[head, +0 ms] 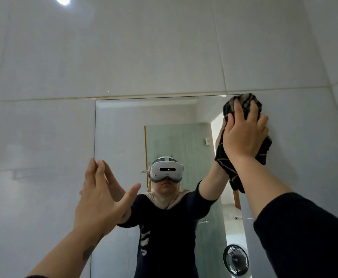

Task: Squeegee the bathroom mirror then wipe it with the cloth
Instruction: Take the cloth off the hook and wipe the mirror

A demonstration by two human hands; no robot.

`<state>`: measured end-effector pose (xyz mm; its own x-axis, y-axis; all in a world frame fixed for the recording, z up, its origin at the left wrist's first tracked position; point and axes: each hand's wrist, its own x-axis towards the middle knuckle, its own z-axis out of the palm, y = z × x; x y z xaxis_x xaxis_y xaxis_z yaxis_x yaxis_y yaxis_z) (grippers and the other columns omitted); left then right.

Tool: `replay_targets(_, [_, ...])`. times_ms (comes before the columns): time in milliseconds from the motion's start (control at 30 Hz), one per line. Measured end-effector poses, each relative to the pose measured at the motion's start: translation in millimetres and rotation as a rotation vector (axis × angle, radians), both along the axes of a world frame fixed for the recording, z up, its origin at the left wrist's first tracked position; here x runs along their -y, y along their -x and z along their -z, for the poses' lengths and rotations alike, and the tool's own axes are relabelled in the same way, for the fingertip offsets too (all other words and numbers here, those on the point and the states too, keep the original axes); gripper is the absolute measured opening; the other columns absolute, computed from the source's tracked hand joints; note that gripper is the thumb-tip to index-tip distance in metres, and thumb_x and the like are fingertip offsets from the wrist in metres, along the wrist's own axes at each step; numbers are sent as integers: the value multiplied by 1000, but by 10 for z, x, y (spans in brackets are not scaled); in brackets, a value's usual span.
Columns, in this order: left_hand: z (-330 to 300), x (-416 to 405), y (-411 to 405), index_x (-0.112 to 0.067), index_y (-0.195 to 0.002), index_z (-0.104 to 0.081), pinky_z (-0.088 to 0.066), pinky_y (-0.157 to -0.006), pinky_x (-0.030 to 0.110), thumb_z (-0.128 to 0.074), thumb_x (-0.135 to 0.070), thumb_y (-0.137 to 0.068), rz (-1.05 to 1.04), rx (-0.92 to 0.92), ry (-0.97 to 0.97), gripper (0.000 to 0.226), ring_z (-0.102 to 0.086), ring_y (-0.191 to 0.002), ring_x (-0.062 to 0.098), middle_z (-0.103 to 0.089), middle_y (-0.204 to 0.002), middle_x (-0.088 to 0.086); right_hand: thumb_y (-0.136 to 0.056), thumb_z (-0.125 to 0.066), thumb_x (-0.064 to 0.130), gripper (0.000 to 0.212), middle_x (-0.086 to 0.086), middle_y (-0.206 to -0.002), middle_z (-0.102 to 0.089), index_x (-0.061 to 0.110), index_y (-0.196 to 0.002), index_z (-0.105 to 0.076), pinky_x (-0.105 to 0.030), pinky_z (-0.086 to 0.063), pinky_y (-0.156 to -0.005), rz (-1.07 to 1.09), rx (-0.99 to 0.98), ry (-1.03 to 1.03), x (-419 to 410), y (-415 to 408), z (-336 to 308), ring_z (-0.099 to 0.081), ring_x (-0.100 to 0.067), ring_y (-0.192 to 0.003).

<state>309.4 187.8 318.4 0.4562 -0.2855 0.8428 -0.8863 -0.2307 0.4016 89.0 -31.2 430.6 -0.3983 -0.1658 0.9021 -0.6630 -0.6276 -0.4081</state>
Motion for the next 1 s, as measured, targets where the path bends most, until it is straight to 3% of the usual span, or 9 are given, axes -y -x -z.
replay_targets(167, [10,-50,-11,-21,-150,5,-24,-115,45,-48,-80,-69,52,-17,-13,114,-3,-147,12,18,-156,-15,-99,-37,30,39,-15,-145,-40,27,-138,-45,-50,-39,-89,-18,45,-22,-235,-312,231,-44,-39,-117])
replay_targets(400, [-30,-118,-75,-22,-151,1,-25,-115,43,-29,-80,-73,104,-2,-36,101,-2,-147,11,17,-157,-16,-95,-51,28,40,-16,-142,-45,25,-135,-51,-51,-44,-89,-63,-214,159,-853,-1073,193,-49,-37,-111])
replay_targets(467, [-33,-159,-120,-26,-151,2,-28,-112,38,-31,-71,-81,106,26,-50,90,-4,-146,8,17,-156,-18,-94,-52,28,40,-15,-142,-45,26,-135,-51,-50,-46,-89,-75,-276,197,-1014,-1269,191,-50,-36,-112])
replay_targets(567, [71,-237,-207,-30,-149,11,-21,-116,44,-37,-59,-90,-6,129,-116,82,5,-146,10,19,-157,-14,-88,-61,25,47,-13,-142,-46,28,-134,-51,-49,-44,-90,-78,-403,295,-1221,-1542,238,-50,-34,-112])
replay_targets(667, [335,-313,-311,-29,-146,19,-7,-117,50,-25,-67,-88,-154,193,-167,83,18,-145,13,23,-156,-9,-84,-65,21,54,-12,-143,-45,28,-135,-49,-48,-42,-93,-92,-559,412,-1388,-1806,384,-48,-35,-115])
replay_targets(733, [525,-340,-361,-26,-145,23,-7,-117,50,-18,-70,-86,-206,162,-199,85,21,-143,13,27,-152,-9,-83,-65,21,55,-12,-144,-45,29,-135,-49,-48,-41,-93,-98,-606,456,-1455,-1918,498,-47,-35,-116])
replay_targets(833, [711,-327,-397,-22,-147,19,-10,-118,50,-22,-68,-87,-188,58,-214,86,24,-142,11,31,-149,-11,-81,-64,18,56,-10,-144,-44,30,-134,-49,-46,-38,-93,-82,-674,520,-1493,-1984,697,-42,-33,-116])
replay_targets(1000, [758,-279,-404,-27,-145,23,-9,-118,49,-24,-63,-91,-166,67,-209,80,26,-142,13,32,-152,-8,-83,-63,19,52,-9,-143,-47,31,-132,-51,-45,-39,-93,-73,-736,583,-1394,-1839,920,-43,-31,-114])
